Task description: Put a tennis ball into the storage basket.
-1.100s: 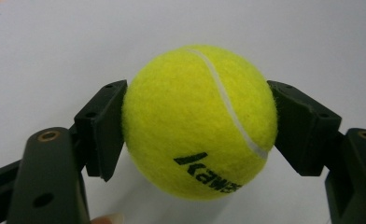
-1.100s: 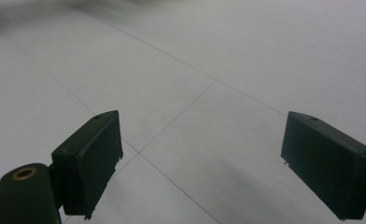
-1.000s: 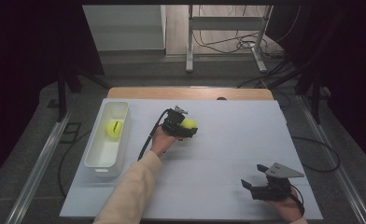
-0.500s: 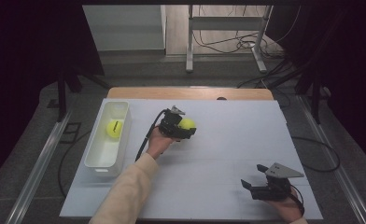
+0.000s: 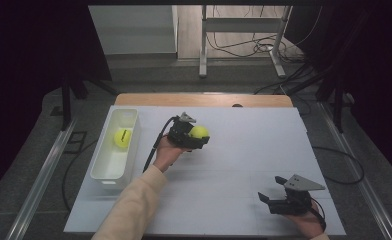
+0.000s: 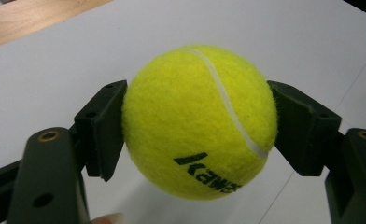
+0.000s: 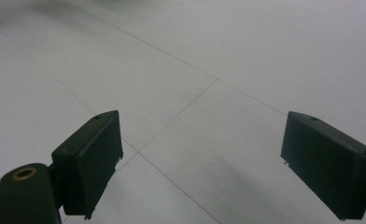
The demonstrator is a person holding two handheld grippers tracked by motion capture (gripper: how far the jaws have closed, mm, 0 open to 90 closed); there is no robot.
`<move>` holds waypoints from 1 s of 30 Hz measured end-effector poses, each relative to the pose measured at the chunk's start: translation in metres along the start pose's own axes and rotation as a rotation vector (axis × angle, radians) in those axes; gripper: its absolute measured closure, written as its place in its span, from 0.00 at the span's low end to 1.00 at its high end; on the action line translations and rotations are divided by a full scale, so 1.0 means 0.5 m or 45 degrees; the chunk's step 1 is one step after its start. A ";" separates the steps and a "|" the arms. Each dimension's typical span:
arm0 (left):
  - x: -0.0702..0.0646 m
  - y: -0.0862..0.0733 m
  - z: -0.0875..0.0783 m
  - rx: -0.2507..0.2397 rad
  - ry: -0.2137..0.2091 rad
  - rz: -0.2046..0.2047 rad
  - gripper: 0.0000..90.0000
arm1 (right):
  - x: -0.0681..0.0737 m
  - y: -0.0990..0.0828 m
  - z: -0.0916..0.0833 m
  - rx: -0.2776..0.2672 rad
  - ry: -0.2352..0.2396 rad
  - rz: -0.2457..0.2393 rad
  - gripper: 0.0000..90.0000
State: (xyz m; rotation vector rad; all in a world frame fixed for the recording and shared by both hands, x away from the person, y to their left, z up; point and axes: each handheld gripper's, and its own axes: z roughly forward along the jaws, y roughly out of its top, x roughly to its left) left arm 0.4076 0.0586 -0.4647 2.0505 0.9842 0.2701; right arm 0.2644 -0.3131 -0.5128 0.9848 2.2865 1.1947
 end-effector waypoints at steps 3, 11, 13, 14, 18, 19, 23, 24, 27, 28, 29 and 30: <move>-0.001 -0.002 -0.003 -0.003 -0.005 0.001 0.29 | 0.000 0.000 0.000 0.000 0.000 -0.001 0.14; -0.004 -0.003 -0.012 -0.008 -0.012 0.003 0.29 | 0.000 0.000 0.000 0.001 -0.001 0.000 0.14; -0.005 -0.002 -0.017 -0.012 -0.013 0.009 0.29 | 0.000 0.000 0.000 0.001 -0.002 -0.001 0.14; -0.006 -0.002 -0.020 -0.015 -0.014 0.011 0.29 | 0.000 0.000 0.000 0.001 -0.002 -0.001 0.14; -0.007 -0.002 -0.028 -0.018 -0.013 0.017 0.29 | 0.000 0.000 0.001 0.002 -0.002 -0.001 0.14; -0.007 -0.002 -0.030 -0.018 -0.012 0.017 0.29 | 0.000 0.000 0.001 0.002 -0.003 -0.001 0.14; -0.008 -0.004 -0.035 -0.023 -0.016 0.015 0.29 | 0.000 0.000 0.001 0.003 -0.004 -0.001 0.14; -0.009 -0.005 -0.036 -0.024 -0.018 0.017 0.29 | 0.000 0.000 0.001 0.003 -0.004 -0.001 0.14; -0.010 -0.006 -0.038 -0.029 -0.022 0.015 0.29 | 0.000 -0.001 0.001 0.006 -0.006 -0.004 0.15; -0.011 -0.007 -0.039 -0.029 -0.022 0.016 0.29 | 0.000 -0.001 0.002 0.005 -0.006 -0.005 0.15; -0.011 -0.008 -0.040 -0.029 -0.023 0.016 0.29 | 0.000 -0.001 0.002 0.005 -0.006 -0.005 0.15; -0.012 -0.009 -0.040 -0.029 -0.022 0.016 0.29 | 0.000 -0.001 0.002 0.005 -0.006 -0.004 0.15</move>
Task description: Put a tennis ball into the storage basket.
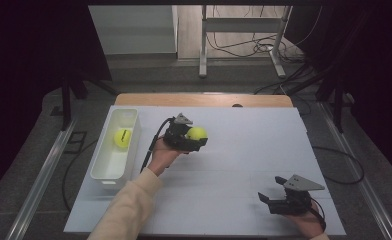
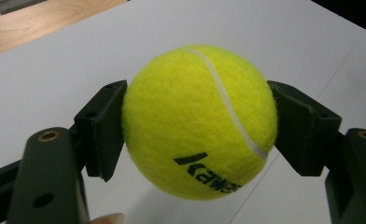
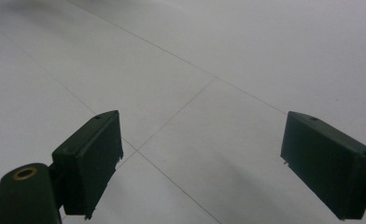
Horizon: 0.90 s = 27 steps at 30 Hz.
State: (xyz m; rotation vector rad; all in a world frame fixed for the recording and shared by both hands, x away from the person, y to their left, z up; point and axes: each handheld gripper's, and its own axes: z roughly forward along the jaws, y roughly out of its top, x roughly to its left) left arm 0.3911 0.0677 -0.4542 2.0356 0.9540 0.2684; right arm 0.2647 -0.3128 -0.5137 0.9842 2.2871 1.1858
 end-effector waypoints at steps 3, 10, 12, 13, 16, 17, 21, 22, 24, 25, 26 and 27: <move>0.000 -0.002 -0.002 0.000 -0.003 -0.001 0.29 | 0.000 0.000 0.000 0.002 0.000 -0.001 0.15; 0.002 -0.008 -0.003 0.006 0.000 -0.008 0.29 | 0.000 -0.001 0.001 0.011 -0.003 -0.003 0.15; 0.004 -0.010 -0.004 0.004 -0.002 -0.014 0.29 | 0.000 -0.001 0.002 0.016 -0.004 -0.002 0.15; 0.004 -0.012 -0.006 0.005 -0.003 -0.014 0.29 | 0.000 -0.001 0.002 0.017 -0.004 -0.003 0.15; 0.003 -0.013 -0.007 0.005 -0.002 -0.010 0.29 | 0.000 -0.001 0.002 0.018 -0.005 -0.003 0.15; 0.003 -0.013 -0.009 0.003 -0.002 -0.009 0.29 | -0.001 -0.001 0.002 0.018 -0.006 -0.002 0.15; 0.001 -0.015 -0.016 -0.012 -0.005 -0.010 0.29 | -0.001 -0.001 0.002 0.017 -0.007 0.001 0.15; 0.001 -0.015 -0.017 -0.013 -0.007 -0.009 0.29 | -0.001 -0.001 0.003 0.018 -0.007 0.000 0.15; 0.000 -0.018 -0.019 -0.015 -0.011 -0.008 0.29 | -0.001 -0.002 0.003 0.019 -0.007 -0.001 0.15; 0.000 -0.018 -0.019 -0.015 -0.011 -0.008 0.29 | -0.001 -0.001 0.002 0.022 -0.008 -0.002 0.15; -0.001 -0.021 -0.019 -0.018 -0.016 -0.014 0.29 | -0.001 -0.001 0.002 0.022 -0.008 -0.001 0.15; -0.002 -0.021 -0.019 -0.018 -0.018 -0.014 0.29 | -0.001 -0.001 0.002 0.022 -0.008 0.000 0.15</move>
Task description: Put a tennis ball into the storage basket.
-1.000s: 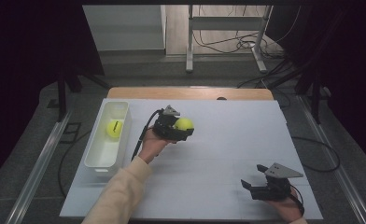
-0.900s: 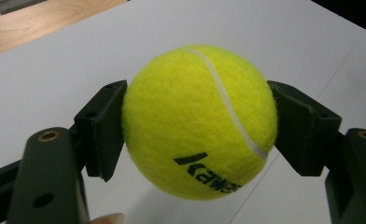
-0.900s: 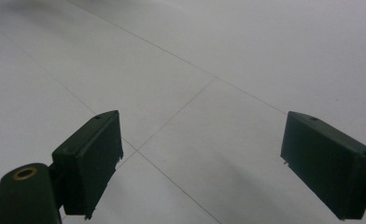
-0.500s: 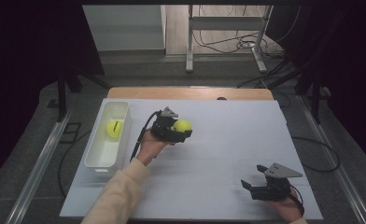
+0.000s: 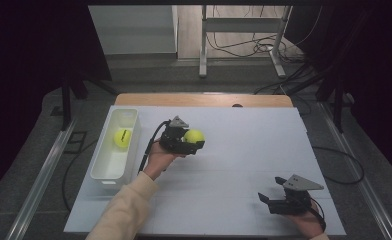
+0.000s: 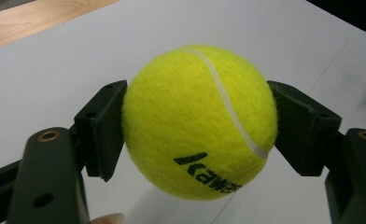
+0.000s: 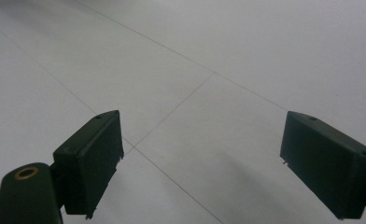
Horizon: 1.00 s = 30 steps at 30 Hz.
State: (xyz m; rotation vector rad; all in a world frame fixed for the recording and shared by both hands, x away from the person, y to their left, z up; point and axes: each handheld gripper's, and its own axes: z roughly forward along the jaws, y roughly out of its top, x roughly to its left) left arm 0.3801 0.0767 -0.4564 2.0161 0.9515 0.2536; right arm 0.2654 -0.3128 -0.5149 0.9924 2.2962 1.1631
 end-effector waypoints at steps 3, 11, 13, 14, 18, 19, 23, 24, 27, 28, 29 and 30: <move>0.000 0.000 -0.001 0.000 0.000 0.001 0.29 | 0.000 0.000 0.000 0.001 -0.001 -0.001 0.15; -0.002 -0.004 -0.004 0.000 -0.007 0.005 0.29 | 0.000 -0.001 0.001 0.007 -0.005 -0.002 0.15; -0.002 -0.007 -0.004 0.003 -0.009 0.003 0.29 | 0.001 -0.001 0.001 0.014 -0.009 -0.002 0.15; -0.002 -0.007 -0.004 0.004 -0.009 0.003 0.29 | 0.000 -0.001 0.002 0.014 -0.009 -0.002 0.15; -0.001 -0.011 -0.005 0.004 -0.011 -0.001 0.29 | -0.001 -0.002 0.002 0.024 -0.014 0.003 0.15; -0.001 -0.012 -0.005 0.004 -0.010 -0.001 0.29 | -0.001 -0.002 0.003 0.022 -0.009 0.004 0.15; -0.002 -0.015 -0.004 0.016 -0.009 0.015 0.29 | -0.001 -0.003 0.004 0.030 -0.010 0.005 0.15; -0.003 -0.016 -0.004 0.019 -0.007 0.022 0.29 | -0.001 -0.003 0.005 0.032 -0.011 0.005 0.15; -0.004 -0.017 -0.005 0.016 -0.009 0.018 0.29 | -0.001 -0.003 0.006 0.041 -0.012 0.005 0.15; -0.004 -0.017 -0.005 0.016 -0.009 0.018 0.29 | -0.001 -0.003 0.006 0.041 -0.012 0.005 0.15; -0.004 -0.016 -0.006 0.014 -0.009 0.017 0.29 | -0.001 -0.003 0.006 0.044 -0.012 0.005 0.15; -0.003 -0.016 -0.007 0.012 -0.009 0.015 0.29 | -0.001 -0.004 0.006 0.044 -0.010 0.005 0.15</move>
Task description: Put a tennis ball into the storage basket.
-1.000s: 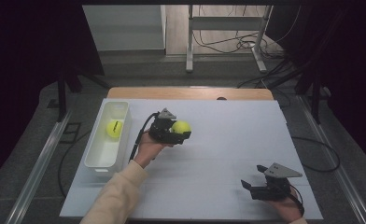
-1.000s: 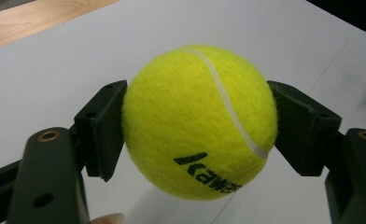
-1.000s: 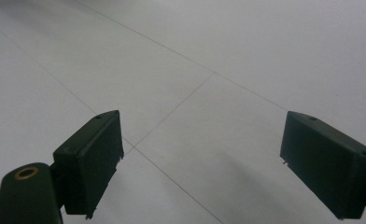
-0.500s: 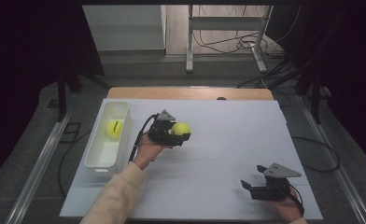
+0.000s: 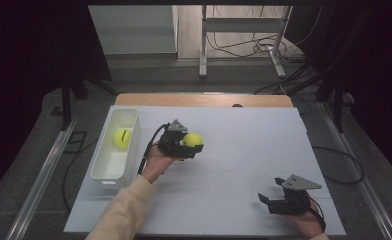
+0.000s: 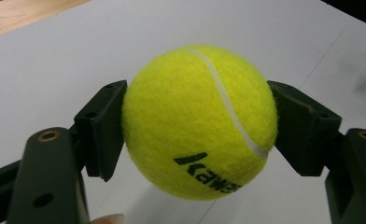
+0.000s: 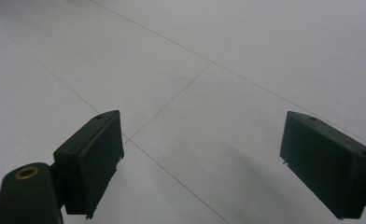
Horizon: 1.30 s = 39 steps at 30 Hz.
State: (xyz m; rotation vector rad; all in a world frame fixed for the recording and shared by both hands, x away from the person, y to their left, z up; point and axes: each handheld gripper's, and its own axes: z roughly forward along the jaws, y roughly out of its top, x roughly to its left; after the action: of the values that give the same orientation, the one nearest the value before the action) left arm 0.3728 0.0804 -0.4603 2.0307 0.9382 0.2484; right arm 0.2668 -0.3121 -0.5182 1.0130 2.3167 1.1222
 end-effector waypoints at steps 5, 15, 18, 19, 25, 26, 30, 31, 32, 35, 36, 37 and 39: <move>-0.001 -0.001 0.001 -0.002 -0.003 -0.006 0.29 | -0.001 0.000 0.000 0.003 -0.002 0.003 0.15; 0.004 -0.011 -0.011 -0.005 0.005 -0.012 0.29 | -0.001 -0.001 0.000 0.007 -0.001 0.003 0.15; 0.006 -0.014 -0.015 -0.008 0.009 -0.018 0.29 | -0.001 -0.001 0.001 0.009 -0.002 0.003 0.15; 0.008 -0.016 -0.018 -0.010 0.009 -0.019 0.29 | 0.000 -0.001 0.001 0.009 -0.002 0.003 0.15; 0.009 -0.019 -0.022 -0.015 0.009 -0.023 0.29 | -0.001 -0.001 0.002 0.009 -0.004 0.005 0.15; 0.009 -0.019 -0.023 -0.015 0.008 -0.023 0.29 | -0.001 -0.001 0.002 0.010 -0.004 0.005 0.15; 0.013 -0.023 -0.027 -0.016 0.016 -0.025 0.29 | -0.001 -0.001 0.001 0.009 -0.003 0.005 0.15; 0.014 -0.024 -0.029 -0.018 0.020 -0.029 0.29 | -0.001 -0.001 0.001 0.008 -0.003 0.005 0.15; 0.015 -0.025 -0.031 -0.017 0.021 -0.029 0.29 | -0.001 -0.001 0.001 0.008 -0.003 0.005 0.15; 0.018 -0.027 -0.035 -0.018 0.028 -0.031 0.29 | -0.001 -0.001 0.001 0.007 -0.003 0.006 0.15; 0.020 -0.027 -0.038 -0.019 0.031 -0.032 0.29 | -0.001 -0.001 0.001 0.007 -0.003 0.005 0.15; 0.021 -0.028 -0.040 -0.020 0.033 -0.032 0.29 | -0.001 -0.001 0.001 0.006 -0.003 0.006 0.15; 0.022 -0.028 -0.044 -0.023 0.035 -0.033 0.29 | -0.001 0.000 0.001 0.006 -0.004 0.006 0.15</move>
State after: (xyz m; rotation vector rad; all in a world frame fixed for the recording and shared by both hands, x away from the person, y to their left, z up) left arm 0.3624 0.1067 -0.4597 2.0014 0.9755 0.2701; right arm 0.2672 -0.3122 -0.5186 1.0215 2.3172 1.1167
